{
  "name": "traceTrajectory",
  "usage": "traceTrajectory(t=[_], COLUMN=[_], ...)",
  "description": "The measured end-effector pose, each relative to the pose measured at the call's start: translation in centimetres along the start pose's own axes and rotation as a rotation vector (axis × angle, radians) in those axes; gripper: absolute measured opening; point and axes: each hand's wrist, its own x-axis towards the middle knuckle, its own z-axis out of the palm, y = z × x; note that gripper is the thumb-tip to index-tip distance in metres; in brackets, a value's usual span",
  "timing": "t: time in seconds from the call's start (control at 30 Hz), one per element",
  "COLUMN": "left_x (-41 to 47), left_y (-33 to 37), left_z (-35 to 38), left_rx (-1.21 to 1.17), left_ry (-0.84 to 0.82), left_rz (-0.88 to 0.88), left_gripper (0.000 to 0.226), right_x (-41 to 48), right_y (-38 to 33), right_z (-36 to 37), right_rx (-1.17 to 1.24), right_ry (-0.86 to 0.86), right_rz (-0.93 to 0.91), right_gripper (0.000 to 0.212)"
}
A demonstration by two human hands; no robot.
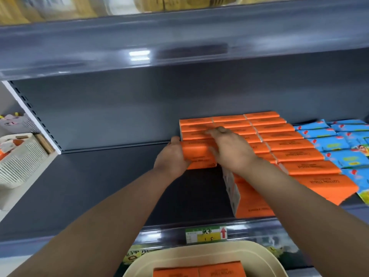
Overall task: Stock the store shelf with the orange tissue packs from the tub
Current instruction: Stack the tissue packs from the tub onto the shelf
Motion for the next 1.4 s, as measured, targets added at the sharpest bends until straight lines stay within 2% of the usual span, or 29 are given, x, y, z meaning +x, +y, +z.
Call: traceTrajectory(t=[0.07,0.13,0.27,0.53,0.67,0.77,0.87,0.93,1.03,1.13,1.23,1.33,1.4], left_x=[0.4,0.7,1.1,-0.7,-3.0,-5.7,-8.8,-11.1,-15.0,-19.2,-23.4,-27.4,-29.8], left_y=[0.4,0.8,1.5,1.9,2.4,2.8,2.6,2.3,1.8,0.6,-1.3,-3.1,-4.2], left_z=[0.5,1.2,2.5,0.5,-1.1,-2.4,-3.1,-3.1,-2.6,-1.0,1.2,3.4,4.9], left_rx=[0.02,0.041,0.074,0.085,0.062,0.066,0.116,0.121,0.102,0.086,0.163,0.269,0.209], left_ry=[0.041,0.075,0.126,0.083,0.068,0.051,0.039,0.035,0.051,0.028,-0.064,-0.147,-0.201], left_rz=[-0.025,-0.053,-0.075,-0.076,-0.048,-0.03,0.014,0.021,0.046,0.077,0.092,0.124,0.122], left_gripper=[0.047,0.045,0.045,0.044,0.042,0.05,0.058,0.061,0.054,0.044,0.034,0.032,0.032], right_x=[-1.0,-1.7,-2.2,-3.0,-5.5,-8.0,-11.2,-13.6,-17.6,-21.4,-25.2,-28.1,-29.3], right_y=[1.6,2.9,3.8,2.3,0.1,-1.4,-2.4,-2.9,-3.6,-3.6,-3.4,-3.6,-3.9], right_z=[-0.5,-0.6,-0.4,-1.6,-3.2,-3.9,-4.1,-3.7,-2.6,-0.4,2.1,4.3,5.7], right_rx=[-0.118,-0.179,-0.149,-0.146,-0.148,-0.146,-0.101,-0.068,-0.074,-0.124,-0.125,-0.135,-0.1], right_ry=[0.033,-0.006,-0.034,-0.042,-0.041,-0.042,0.018,0.082,0.155,0.091,-0.003,-0.192,-0.276], right_rz=[0.058,0.117,0.158,0.152,0.101,0.058,-0.009,-0.078,-0.194,-0.224,-0.225,-0.226,-0.203], right_gripper=[0.049,0.043,0.036,0.034,0.035,0.039,0.03,0.031,0.03,0.029,0.032,0.027,0.03])
